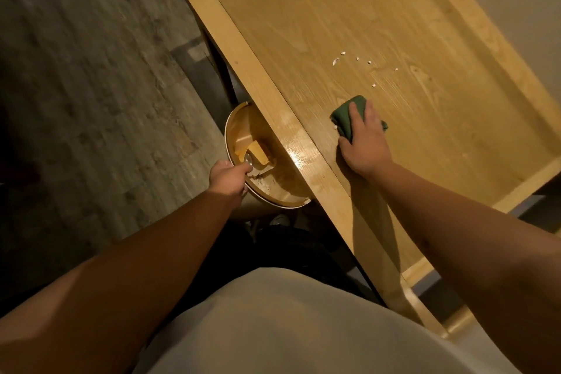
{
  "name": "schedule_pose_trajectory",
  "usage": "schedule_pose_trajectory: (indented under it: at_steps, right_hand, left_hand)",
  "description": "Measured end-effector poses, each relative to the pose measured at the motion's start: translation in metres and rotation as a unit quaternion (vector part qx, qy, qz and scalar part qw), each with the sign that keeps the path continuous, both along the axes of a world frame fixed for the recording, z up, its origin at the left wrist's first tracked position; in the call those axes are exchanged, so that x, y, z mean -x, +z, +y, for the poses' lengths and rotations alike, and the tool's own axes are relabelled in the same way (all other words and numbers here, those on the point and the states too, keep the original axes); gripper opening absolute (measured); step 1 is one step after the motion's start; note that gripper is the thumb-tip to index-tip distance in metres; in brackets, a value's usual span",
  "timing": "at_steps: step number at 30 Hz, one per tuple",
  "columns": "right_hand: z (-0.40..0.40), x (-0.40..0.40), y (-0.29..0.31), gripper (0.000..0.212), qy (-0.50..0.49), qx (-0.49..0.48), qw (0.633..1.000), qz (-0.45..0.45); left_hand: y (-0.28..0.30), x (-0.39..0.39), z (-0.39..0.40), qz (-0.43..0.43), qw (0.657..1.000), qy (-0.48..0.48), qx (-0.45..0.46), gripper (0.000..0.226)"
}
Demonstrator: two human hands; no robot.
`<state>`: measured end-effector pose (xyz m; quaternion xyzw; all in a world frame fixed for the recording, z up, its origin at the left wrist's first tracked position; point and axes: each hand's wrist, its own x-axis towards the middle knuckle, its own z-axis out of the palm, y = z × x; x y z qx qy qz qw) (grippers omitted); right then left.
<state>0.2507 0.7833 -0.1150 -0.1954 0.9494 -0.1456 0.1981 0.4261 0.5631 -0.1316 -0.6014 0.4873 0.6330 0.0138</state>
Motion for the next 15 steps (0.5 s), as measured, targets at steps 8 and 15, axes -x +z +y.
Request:
schedule_pose_trajectory:
  at_steps: [8,15]
  right_hand:
    - [-0.045,-0.040,-0.002,0.077,0.150,0.038,0.988,-0.004]
    - [-0.069,-0.073,0.000,0.075,0.262,0.024,0.965,0.017]
  left_hand:
    - [-0.001,0.005,-0.011,0.001,1.000,0.013,-0.017,0.027]
    - [-0.002,0.003,-0.009,-0.001,1.000,0.008,0.004,0.031]
